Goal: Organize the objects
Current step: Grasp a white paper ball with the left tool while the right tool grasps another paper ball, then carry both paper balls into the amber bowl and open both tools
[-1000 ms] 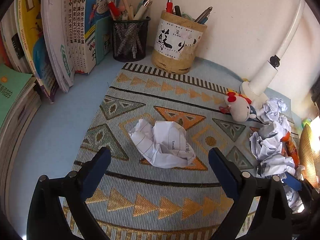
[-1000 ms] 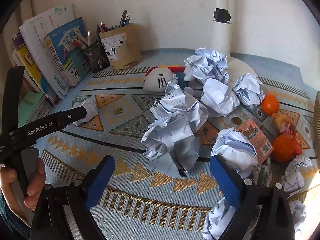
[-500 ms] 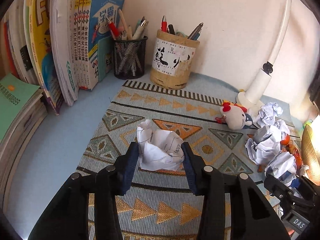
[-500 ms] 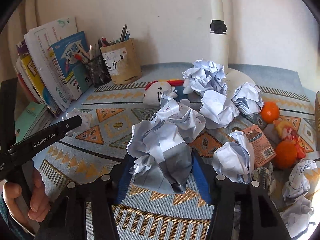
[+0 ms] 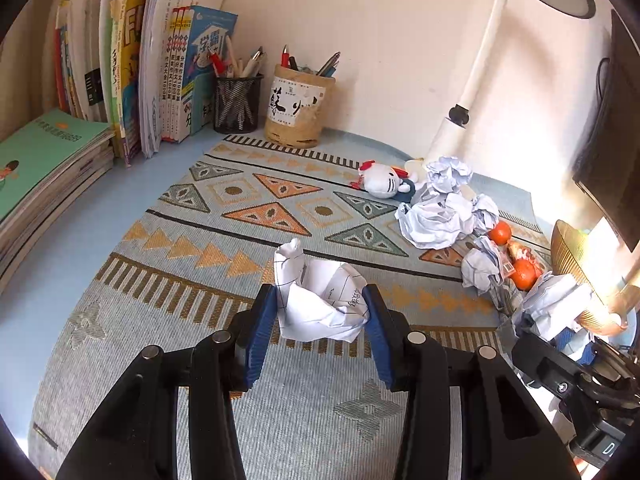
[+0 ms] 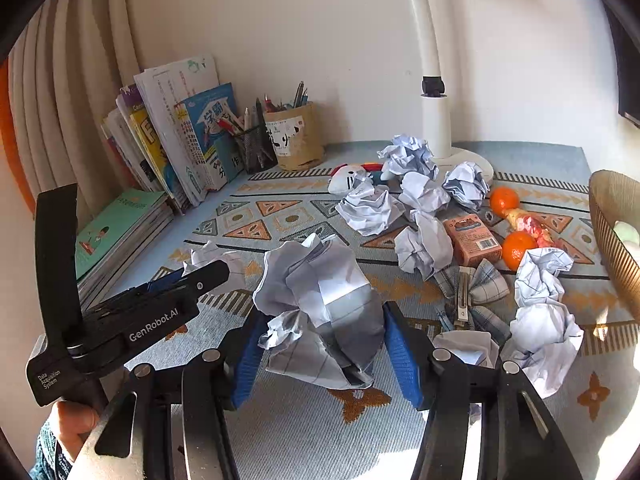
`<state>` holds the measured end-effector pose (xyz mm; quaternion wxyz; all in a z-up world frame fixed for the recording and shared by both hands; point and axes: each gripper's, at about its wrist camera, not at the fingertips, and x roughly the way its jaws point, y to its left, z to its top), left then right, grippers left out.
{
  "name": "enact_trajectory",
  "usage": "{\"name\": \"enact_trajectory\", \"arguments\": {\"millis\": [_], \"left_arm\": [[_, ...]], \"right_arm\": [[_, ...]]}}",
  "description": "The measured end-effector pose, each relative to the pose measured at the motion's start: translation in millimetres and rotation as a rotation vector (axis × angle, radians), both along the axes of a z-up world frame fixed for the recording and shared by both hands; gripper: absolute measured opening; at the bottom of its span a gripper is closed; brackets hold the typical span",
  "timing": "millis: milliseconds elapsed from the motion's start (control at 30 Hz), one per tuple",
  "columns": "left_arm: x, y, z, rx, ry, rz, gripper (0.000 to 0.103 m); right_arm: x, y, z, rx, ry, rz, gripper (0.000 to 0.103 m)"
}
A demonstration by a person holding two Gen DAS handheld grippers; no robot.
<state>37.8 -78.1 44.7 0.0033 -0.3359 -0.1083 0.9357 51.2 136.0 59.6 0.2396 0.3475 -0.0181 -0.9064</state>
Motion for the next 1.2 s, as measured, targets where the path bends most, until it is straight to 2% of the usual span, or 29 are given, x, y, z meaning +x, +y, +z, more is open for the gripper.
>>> {"name": "enact_trajectory", "arguments": {"millis": [100, 200, 333, 467, 600, 667, 767, 833, 900, 1200], "left_arm": [[-1, 11, -1, -0.082, -0.001, 0.004, 0.041], [3, 10, 1, -0.072, 0.021, -0.002, 0.041], [8, -5, 2, 0.026, 0.044, -0.022, 0.041], [8, -23, -2, 0.146, 0.043, -0.032, 0.041], [6, -29, -5, 0.199, 0.036, -0.033, 0.041], [7, -28, -5, 0.201, 0.039, -0.041, 0.041], [8, -25, -5, 0.189, 0.039, -0.044, 0.041], [7, -24, -5, 0.188, 0.036, -0.051, 0.041], [7, -24, -5, 0.189, 0.039, -0.056, 0.041], [6, -20, -4, 0.172, 0.035, -0.074, 0.041]], "right_arm": [[10, 8, 1, -0.013, 0.008, 0.004, 0.056], [18, 11, -1, 0.016, 0.013, 0.022, 0.056], [25, 14, -14, 0.051, -0.03, 0.059, 0.056], [26, 22, -29, 0.071, -0.076, 0.026, 0.056], [24, 26, -38, 0.067, -0.115, 0.025, 0.056], [24, 27, -42, 0.065, -0.134, 0.023, 0.056], [24, 29, -46, 0.06, -0.159, 0.037, 0.063], [25, 33, -47, 0.023, -0.183, 0.051, 0.075], [28, 37, -47, -0.01, -0.197, 0.064, 0.083], [28, 31, -46, -0.011, -0.188, 0.066, 0.081]]}}
